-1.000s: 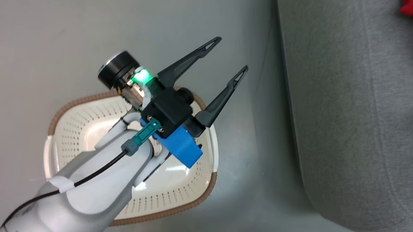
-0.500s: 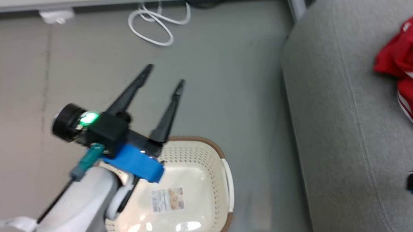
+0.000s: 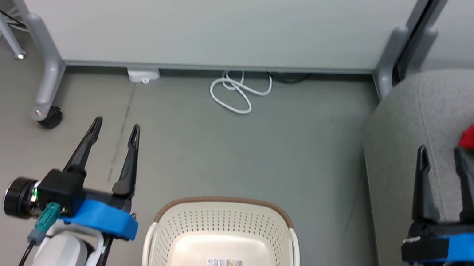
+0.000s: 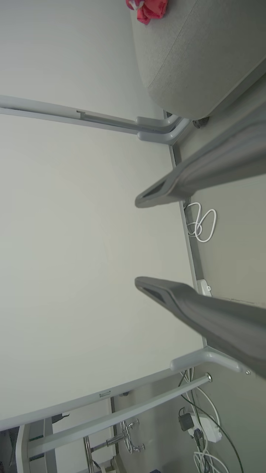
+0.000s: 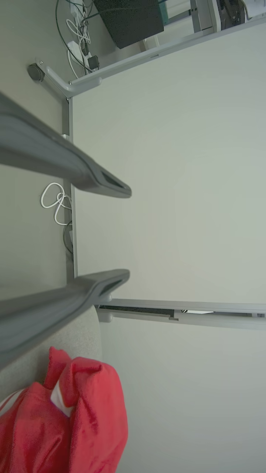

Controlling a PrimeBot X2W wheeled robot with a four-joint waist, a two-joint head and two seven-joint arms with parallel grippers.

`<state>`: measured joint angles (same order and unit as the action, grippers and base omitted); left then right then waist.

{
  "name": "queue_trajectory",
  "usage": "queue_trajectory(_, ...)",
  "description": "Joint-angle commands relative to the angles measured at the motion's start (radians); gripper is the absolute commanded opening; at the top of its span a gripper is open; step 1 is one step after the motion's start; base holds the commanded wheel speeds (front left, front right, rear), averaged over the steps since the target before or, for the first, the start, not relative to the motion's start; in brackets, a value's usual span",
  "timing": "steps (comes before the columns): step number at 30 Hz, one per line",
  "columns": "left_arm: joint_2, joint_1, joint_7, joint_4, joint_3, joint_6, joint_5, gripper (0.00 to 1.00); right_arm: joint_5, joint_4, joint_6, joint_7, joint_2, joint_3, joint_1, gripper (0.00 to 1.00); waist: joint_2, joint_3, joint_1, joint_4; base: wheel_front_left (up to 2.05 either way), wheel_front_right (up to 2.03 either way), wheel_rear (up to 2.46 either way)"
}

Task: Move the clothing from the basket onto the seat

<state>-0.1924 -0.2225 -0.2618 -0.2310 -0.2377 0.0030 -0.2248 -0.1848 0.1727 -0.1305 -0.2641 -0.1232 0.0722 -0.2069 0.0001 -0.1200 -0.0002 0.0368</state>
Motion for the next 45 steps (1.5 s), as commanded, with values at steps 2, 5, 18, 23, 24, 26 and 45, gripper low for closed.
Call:
queue_trajectory(2,0.006,0.036,-0.005,0.003,0.023,-0.006,0.014,1.00,0.012,-0.008,0.000,0.000,0.014,0.004,0.046,1.00,-0.0001,0.052,0.0002,0.030,0.00,0.00,0.00)
queue_trajectory(5,0.021,0.077,-0.005,0.007,0.045,-0.013,0.027,1.00,0.032,-0.013,0.000,0.000,0.023,0.014,0.086,1.00,-0.0001,0.078,0.0002,0.030,0.00,0.00,0.00)
queue_trajectory(18,0.067,0.178,-0.005,-0.002,0.107,-0.063,0.054,1.00,0.060,-0.005,0.000,0.000,0.064,0.050,0.205,1.00,-0.0001,0.122,0.0002,0.022,0.00,0.00,0.00)
queue_trajectory(23,0.080,0.169,-0.004,-0.017,0.112,-0.080,0.066,1.00,0.062,0.000,0.000,0.000,0.068,0.059,0.198,1.00,-0.0001,0.120,0.0002,0.025,0.00,0.00,0.00)
queue_trajectory(24,0.079,0.175,0.000,-0.017,0.108,-0.078,0.061,0.00,0.054,-0.001,0.000,0.000,0.066,0.059,0.194,0.00,-0.0001,0.120,0.0002,0.024,0.00,0.00,0.00)
queue_trajectory(26,0.082,0.182,0.004,-0.032,0.107,-0.080,0.058,0.00,0.051,0.017,0.000,0.002,0.068,0.060,0.194,0.00,-0.0001,0.120,0.0003,0.025,0.00,0.00,0.00)
queue_trajectory(45,0.098,0.173,0.096,-0.040,0.166,-0.093,-0.290,0.00,-0.304,0.041,0.000,0.096,0.071,0.056,0.172,0.00,-0.0001,0.119,0.0003,0.015,0.00,0.00,0.00)
